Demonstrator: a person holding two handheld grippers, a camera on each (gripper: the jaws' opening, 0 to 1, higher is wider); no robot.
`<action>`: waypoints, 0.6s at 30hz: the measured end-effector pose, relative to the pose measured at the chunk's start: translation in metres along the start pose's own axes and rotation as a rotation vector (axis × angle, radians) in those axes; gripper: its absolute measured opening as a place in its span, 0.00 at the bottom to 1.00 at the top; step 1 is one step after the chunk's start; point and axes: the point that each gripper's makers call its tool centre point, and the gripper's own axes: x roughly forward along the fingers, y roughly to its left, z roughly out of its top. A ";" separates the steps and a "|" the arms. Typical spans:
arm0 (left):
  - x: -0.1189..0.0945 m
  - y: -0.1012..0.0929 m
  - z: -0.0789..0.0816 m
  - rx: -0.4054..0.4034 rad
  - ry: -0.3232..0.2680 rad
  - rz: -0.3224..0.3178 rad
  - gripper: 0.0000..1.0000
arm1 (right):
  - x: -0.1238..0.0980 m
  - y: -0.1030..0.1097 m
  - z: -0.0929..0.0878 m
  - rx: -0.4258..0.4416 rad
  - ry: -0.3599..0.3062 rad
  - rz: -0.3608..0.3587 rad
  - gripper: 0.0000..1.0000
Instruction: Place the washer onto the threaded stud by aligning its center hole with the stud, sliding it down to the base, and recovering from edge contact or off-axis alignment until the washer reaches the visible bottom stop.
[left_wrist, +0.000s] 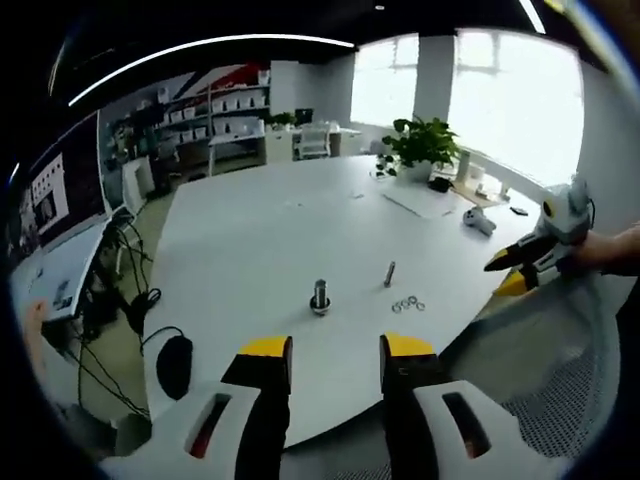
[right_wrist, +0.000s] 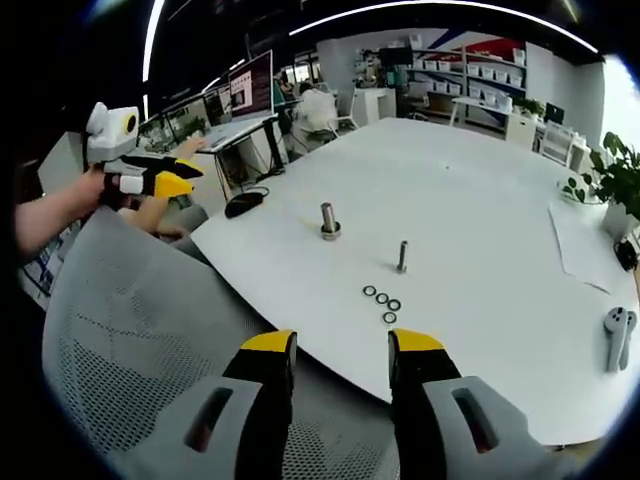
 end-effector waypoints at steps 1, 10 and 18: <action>0.002 0.003 -0.003 0.008 0.002 0.006 0.33 | 0.000 0.000 0.000 -0.001 0.002 0.000 0.39; 0.005 -0.005 -0.003 0.019 0.009 -0.004 0.31 | 0.002 -0.001 -0.003 -0.015 0.025 0.000 0.43; 0.007 -0.006 0.000 -0.011 -0.017 -0.012 0.30 | 0.004 -0.004 -0.009 -0.024 0.051 -0.007 0.45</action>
